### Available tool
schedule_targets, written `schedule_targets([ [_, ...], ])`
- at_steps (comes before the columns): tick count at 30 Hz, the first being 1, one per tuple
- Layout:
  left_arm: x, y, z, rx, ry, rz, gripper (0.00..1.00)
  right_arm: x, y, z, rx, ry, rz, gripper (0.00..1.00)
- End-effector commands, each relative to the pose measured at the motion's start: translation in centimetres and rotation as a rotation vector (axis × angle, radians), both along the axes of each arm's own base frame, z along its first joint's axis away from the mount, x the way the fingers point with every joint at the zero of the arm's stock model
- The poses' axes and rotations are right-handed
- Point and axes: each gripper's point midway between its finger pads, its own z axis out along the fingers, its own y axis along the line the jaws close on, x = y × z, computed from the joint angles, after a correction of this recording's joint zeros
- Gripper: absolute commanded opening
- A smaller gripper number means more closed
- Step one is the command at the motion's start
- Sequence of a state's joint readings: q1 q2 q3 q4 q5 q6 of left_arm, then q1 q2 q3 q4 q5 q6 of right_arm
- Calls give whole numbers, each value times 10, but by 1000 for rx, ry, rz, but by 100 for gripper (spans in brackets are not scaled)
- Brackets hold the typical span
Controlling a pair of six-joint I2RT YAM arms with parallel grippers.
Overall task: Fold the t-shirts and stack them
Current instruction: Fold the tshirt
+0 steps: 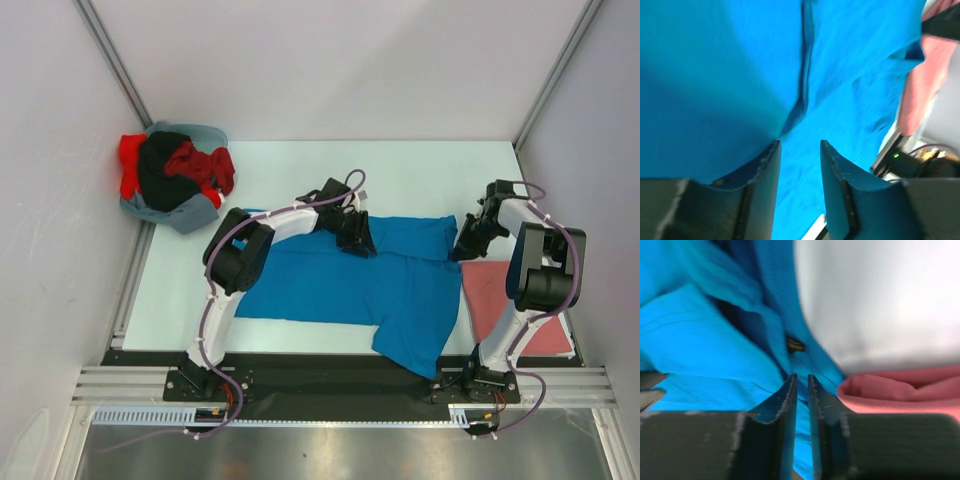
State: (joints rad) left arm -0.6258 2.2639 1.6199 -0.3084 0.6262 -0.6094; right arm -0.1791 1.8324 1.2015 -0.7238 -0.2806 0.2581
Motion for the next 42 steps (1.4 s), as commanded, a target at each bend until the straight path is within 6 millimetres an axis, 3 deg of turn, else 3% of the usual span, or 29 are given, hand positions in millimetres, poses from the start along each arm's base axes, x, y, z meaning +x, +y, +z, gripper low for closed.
schedule_targets([
  [1,3,14,45,21,-126,-50,44,5,-14,22,-64,-44,-49,23],
  [3,7,25,60,42,-177,-46,46,22,-21,40,-97,-135,-77,39],
  [5,4,38,61,68,-194,-67,46,47,-21,54,-80,-204,-85,49],
  [7,5,59,65,96,-205,-63,46,63,-21,57,-65,-225,-93,54],
  [8,6,68,63,110,-203,-54,45,79,-23,68,-62,-265,-95,55],
  [9,14,84,69,114,-211,-21,45,85,-24,59,-56,-244,-95,55],
  [11,15,110,60,137,-177,19,43,101,-26,66,-52,-261,-94,55],
  [12,22,133,58,153,-177,63,43,106,-25,57,-41,-243,-91,54],
  [15,38,176,50,195,-168,146,43,126,-22,62,-19,-274,-78,41],
  [17,46,201,41,213,-141,198,42,128,-24,48,-31,-234,-71,34],
  [21,55,223,35,221,-126,237,41,134,-21,39,-16,-213,-45,42],
  [27,58,240,19,231,-71,278,41,127,-10,23,-19,-166,-18,44],
  [31,58,250,7,256,-47,301,41,122,-12,17,-40,-138,-29,36],
  [36,62,269,-3,273,-17,345,40,116,-34,7,-146,-115,-64,22],
  [42,58,273,-16,283,8,343,40,119,-45,-15,-207,-125,-7,18],
])
